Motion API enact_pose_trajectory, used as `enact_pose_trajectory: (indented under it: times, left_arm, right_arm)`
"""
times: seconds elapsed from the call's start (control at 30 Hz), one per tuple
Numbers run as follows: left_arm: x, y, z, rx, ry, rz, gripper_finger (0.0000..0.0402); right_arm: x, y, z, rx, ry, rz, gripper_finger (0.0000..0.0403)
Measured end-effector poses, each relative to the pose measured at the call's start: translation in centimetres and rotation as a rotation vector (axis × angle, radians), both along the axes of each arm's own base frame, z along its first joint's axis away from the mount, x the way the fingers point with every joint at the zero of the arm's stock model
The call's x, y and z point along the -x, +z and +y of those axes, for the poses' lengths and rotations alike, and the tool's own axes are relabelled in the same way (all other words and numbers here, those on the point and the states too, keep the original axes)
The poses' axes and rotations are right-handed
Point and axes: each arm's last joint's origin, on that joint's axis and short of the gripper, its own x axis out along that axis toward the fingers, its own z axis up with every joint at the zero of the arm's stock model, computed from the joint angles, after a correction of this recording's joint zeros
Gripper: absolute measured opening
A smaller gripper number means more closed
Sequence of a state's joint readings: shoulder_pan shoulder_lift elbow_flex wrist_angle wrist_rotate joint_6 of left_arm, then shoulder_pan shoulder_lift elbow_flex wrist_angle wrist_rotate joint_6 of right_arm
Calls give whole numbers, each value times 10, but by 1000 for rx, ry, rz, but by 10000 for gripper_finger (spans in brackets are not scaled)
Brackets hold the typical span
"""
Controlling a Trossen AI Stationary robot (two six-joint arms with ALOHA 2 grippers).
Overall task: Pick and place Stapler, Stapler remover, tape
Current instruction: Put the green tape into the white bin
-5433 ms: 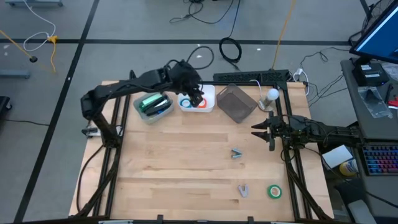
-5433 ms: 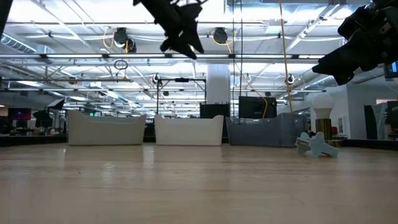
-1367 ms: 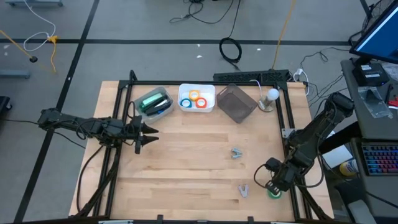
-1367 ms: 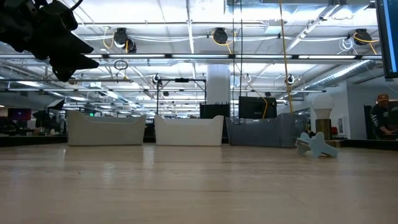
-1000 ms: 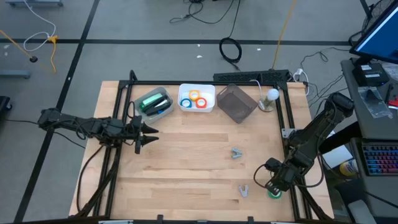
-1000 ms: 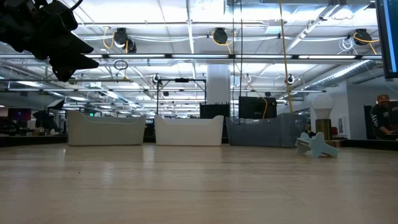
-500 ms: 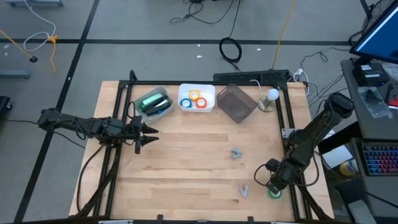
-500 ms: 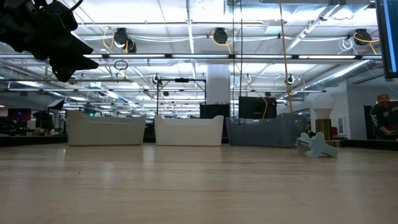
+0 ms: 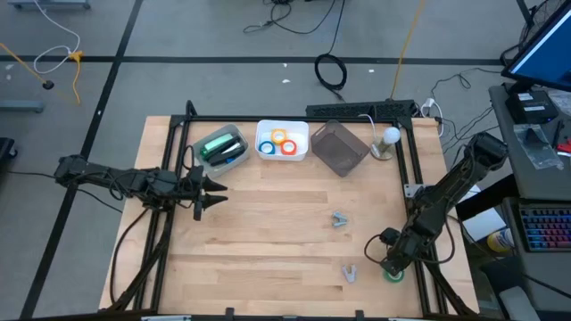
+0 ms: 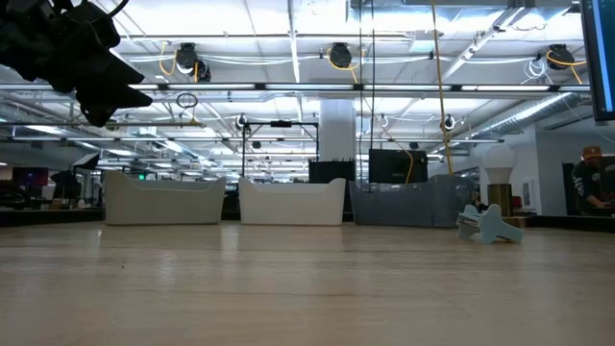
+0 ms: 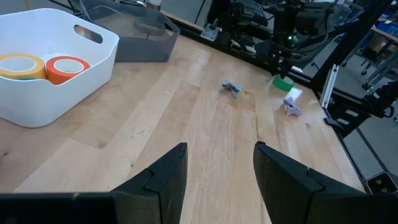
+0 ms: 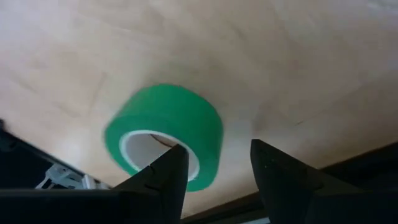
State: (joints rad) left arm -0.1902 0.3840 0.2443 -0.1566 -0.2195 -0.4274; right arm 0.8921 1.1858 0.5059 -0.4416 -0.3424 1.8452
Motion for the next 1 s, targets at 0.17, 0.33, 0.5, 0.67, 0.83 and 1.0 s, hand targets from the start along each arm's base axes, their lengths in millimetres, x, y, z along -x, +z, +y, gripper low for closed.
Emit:
enact_pose_trajectory:
  times: [0.17,0.33,0.5,0.67,0.83,1.0]
  left_arm:
    - [0,0,0,6,2,0,182]
    - [0,0,0,12,4,-1,182]
    - [0,0,0,13,4,-1,182]
    - [0,0,0,0,0,0,182]
    - [0,0,0,-3,0,1,182]
    - [0,0,0,-4,-1,1,182]
  right_arm:
    - [3,-7,-4,7,-32,22,164]
    - [4,-10,-6,12,-48,36,159]
    - [4,-10,-5,8,-48,35,119]
    - [4,-10,-5,0,-70,44,57]
    - [0,-9,-1,-42,-88,10,34]
    - [-3,-6,4,-103,-111,-13,36]
